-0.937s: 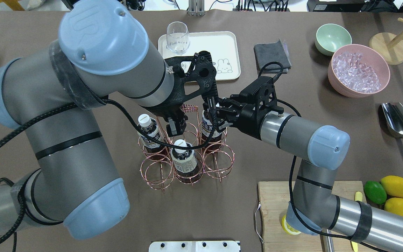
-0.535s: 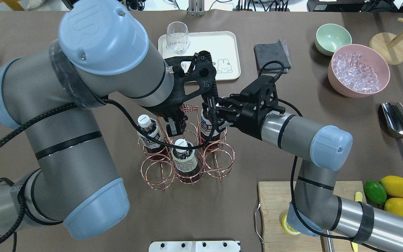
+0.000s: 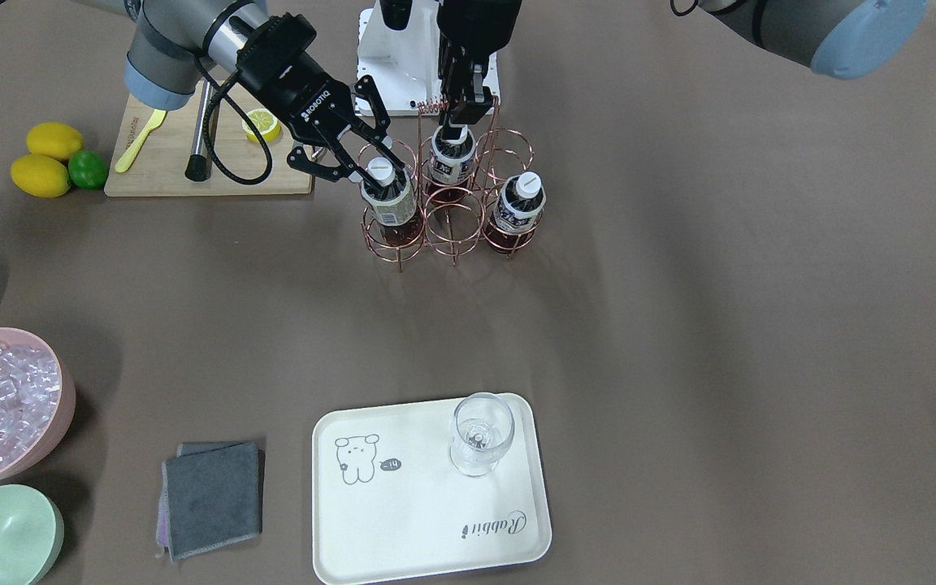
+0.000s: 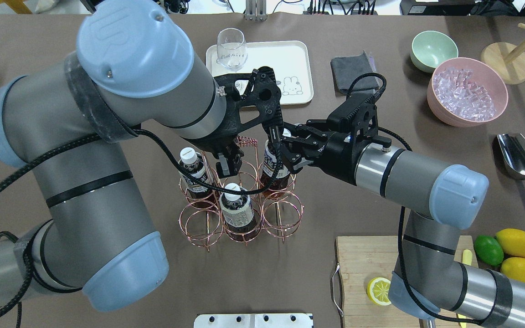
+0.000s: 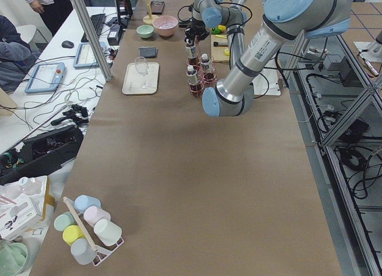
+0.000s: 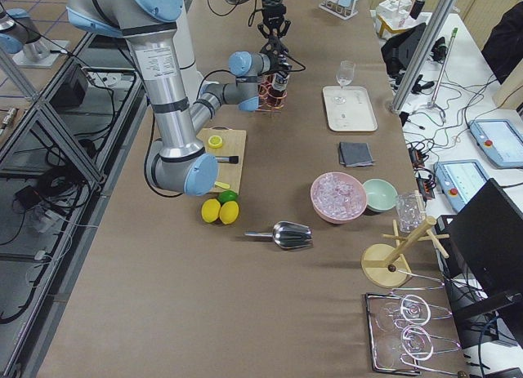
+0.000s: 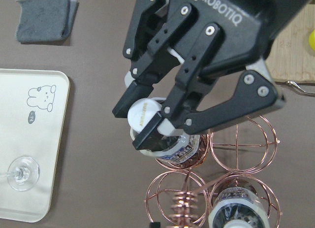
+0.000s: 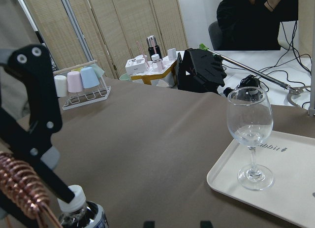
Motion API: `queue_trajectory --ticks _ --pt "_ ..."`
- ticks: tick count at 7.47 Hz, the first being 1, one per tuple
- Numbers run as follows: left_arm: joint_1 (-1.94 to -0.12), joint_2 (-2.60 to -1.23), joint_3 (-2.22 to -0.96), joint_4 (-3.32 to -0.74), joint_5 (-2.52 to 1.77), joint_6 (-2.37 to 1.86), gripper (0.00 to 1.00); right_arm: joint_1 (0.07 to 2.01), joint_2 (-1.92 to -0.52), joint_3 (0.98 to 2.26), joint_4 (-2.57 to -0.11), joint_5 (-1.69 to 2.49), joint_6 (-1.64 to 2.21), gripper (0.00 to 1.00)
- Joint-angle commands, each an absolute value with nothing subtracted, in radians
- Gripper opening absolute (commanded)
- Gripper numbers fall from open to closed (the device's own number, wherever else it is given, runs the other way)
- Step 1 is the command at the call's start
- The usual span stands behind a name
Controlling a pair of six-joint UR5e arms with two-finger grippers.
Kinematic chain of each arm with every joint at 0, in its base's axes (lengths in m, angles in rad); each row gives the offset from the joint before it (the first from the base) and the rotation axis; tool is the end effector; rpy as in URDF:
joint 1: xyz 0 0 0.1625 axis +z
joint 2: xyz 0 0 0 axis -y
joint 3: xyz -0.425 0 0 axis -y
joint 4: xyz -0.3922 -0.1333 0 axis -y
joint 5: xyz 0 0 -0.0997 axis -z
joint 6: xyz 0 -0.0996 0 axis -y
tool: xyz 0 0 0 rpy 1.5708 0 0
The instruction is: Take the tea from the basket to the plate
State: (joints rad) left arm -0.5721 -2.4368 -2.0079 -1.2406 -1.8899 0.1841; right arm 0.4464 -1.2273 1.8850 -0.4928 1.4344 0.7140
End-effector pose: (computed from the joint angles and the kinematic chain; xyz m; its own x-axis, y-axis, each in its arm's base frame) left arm 0.4171 -0.3899 0.0304 0.2044 0.9786 -0.0223 -0.5195 0.1278 0.8449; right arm -0.4187 -0.3632 0.2084 0.3177 -0.6780 0.6628 -0.4712 0.4937 0.7309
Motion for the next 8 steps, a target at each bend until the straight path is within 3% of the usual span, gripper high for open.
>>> queue_trajectory --ticks 1,8 --pt "-0.574 -2.43 -2.008 -1.239 -1.89 0.184 0.0 0.446 -1.243 1.92 -0.494 1.439 0.706 0.0" --pt "-0.575 -2.427 -2.01 -1.239 -1.89 0.184 0.0 0.46 -1.313 2.032 -0.509 1.466 0.706 0.0"
